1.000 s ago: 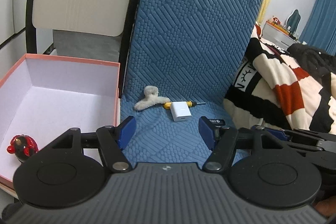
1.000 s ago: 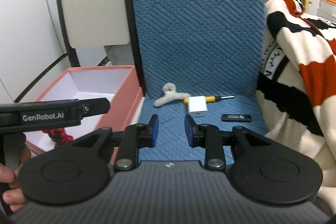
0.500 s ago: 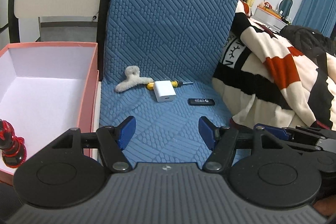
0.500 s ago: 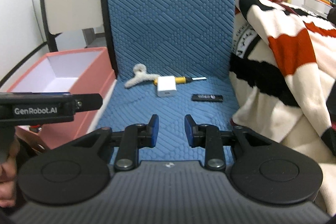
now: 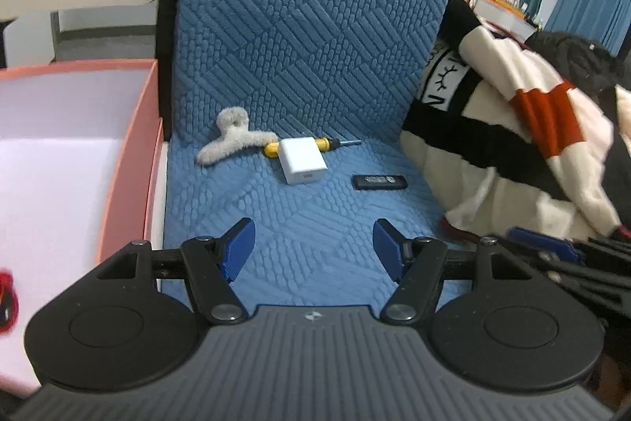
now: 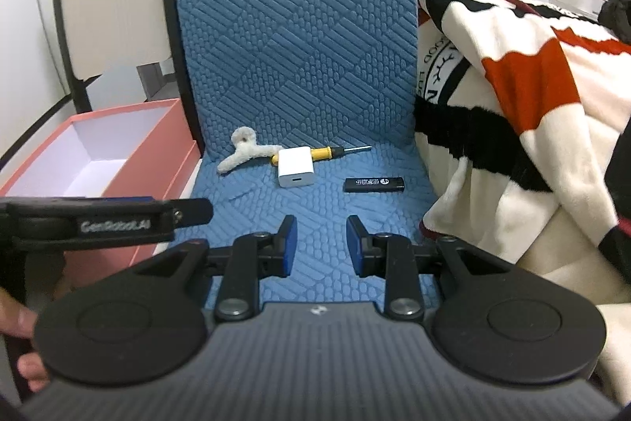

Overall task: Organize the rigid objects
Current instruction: 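Move the left gripper back to the white fluffy hair clip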

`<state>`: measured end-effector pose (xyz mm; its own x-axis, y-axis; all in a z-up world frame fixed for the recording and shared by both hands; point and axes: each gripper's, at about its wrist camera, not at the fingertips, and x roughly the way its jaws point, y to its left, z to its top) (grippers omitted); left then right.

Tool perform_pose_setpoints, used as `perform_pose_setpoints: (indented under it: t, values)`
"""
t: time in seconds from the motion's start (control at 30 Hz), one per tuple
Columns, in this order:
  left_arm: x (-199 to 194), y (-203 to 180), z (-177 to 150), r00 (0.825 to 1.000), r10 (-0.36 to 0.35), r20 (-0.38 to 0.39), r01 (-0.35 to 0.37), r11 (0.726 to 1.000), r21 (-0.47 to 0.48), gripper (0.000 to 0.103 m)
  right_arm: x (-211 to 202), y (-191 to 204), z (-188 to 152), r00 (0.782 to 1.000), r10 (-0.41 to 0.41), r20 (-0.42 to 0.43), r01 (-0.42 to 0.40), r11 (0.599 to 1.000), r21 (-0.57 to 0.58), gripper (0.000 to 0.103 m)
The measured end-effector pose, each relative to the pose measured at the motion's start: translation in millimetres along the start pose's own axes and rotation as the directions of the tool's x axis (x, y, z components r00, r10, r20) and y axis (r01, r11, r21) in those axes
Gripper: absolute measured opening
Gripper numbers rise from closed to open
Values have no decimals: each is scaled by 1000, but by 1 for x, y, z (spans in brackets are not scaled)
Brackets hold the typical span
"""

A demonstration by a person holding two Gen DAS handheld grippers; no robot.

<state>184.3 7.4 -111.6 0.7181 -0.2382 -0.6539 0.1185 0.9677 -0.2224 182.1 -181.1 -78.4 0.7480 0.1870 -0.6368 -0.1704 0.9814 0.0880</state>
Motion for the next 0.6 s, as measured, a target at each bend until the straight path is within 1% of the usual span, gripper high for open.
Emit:
perform_pose_setpoints:
  t: [0.03, 0.13, 0.23, 0.3, 0.43, 0.6]
  values:
    - [10, 0, 7, 1000, 4, -6, -4, 1000, 8, 71, 4, -1, 0, 1000, 0, 1, 0, 1000, 6, 31]
    - [33, 4, 24, 1000, 8, -15, -8, 1000, -25, 71, 23, -7, 0, 1000, -7, 2, 7, 999, 36, 31]
    - [56, 10, 34, 999, 34, -34, -35, 999, -26, 72, 39, -14, 2, 1000, 18, -13, -17, 997, 77, 31]
    - [71, 15, 38, 997, 55, -50, -56, 998, -26, 75, 48, -16, 4, 999, 40, -17, -39, 995, 87, 31]
    - [97, 26, 46, 995, 78, -67, -81, 996, -48, 75, 70, -15, 14, 999, 48, -18, -47, 997, 60, 31]
    - [128, 34, 60, 992, 83, -98, -90, 994, -67, 75, 104, -12, 25, 998, 31, -54, -30, 999, 12, 31]
